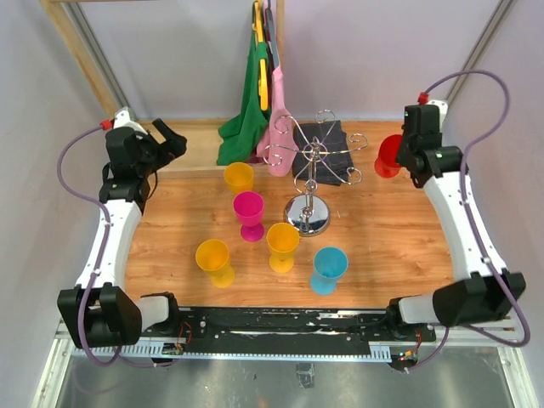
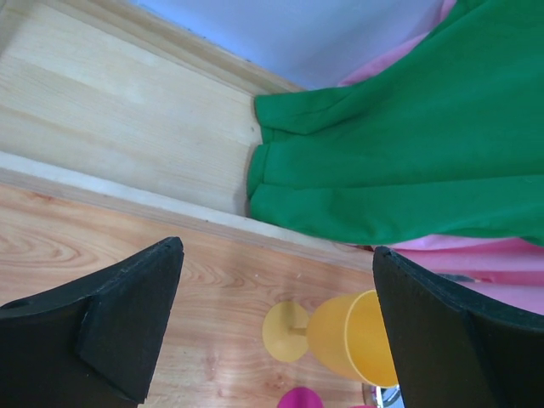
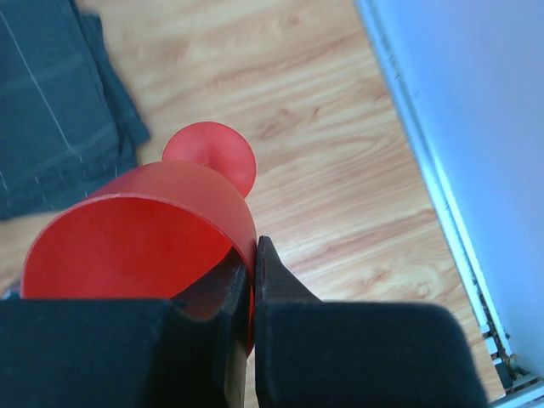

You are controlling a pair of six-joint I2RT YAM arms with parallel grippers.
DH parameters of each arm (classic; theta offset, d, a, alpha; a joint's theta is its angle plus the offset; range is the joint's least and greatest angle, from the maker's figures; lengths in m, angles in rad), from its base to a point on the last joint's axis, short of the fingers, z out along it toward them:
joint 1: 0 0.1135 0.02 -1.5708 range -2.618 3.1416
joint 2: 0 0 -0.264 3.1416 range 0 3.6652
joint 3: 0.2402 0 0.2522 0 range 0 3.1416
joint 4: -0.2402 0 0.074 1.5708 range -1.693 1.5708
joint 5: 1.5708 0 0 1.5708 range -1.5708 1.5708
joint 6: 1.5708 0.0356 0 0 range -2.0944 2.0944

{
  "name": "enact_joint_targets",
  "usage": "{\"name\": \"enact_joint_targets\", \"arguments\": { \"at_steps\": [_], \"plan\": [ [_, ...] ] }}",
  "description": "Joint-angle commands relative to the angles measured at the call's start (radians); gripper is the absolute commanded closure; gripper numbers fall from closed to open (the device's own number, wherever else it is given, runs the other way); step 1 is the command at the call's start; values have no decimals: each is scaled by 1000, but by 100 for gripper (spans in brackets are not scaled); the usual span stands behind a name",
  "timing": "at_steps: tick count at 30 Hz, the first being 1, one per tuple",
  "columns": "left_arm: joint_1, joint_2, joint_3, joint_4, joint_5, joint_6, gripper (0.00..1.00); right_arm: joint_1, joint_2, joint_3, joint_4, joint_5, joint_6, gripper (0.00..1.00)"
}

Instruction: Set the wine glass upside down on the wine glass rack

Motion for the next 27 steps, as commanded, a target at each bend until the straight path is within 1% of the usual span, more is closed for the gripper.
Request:
{"name": "enact_joint_targets", "arguments": {
  "at_steps": [1, 5, 8, 13, 19, 22, 24, 27],
  "plan": [
    [-12, 11, 98, -50, 44, -13, 2, 10, -128, 9, 132, 151, -14, 99],
    [-19, 27, 178, -81, 104, -36, 3, 10, -227, 15, 272, 163, -29, 99],
    [-26, 28, 237, -90, 160, -66, 4, 12, -292, 4, 407, 89, -25, 99],
    [-31, 22, 338, -100, 251, -121, 4, 12, -366, -37, 618, -161, 67, 99],
    [-31, 22, 444, -61, 405, -226, 4, 11, -316, 31, 788, -577, 233, 99],
    [-32, 13, 420, 33, 492, -331, 4, 10, -270, 59, 879, -751, 338, 99],
    [-32, 6, 365, 173, 560, -429, 4, 10, -238, 71, 975, -877, 422, 99],
    [-35, 2, 292, 376, 624, -602, 4, 10, -187, 66, 1102, -999, 561, 99]
  ]
}}
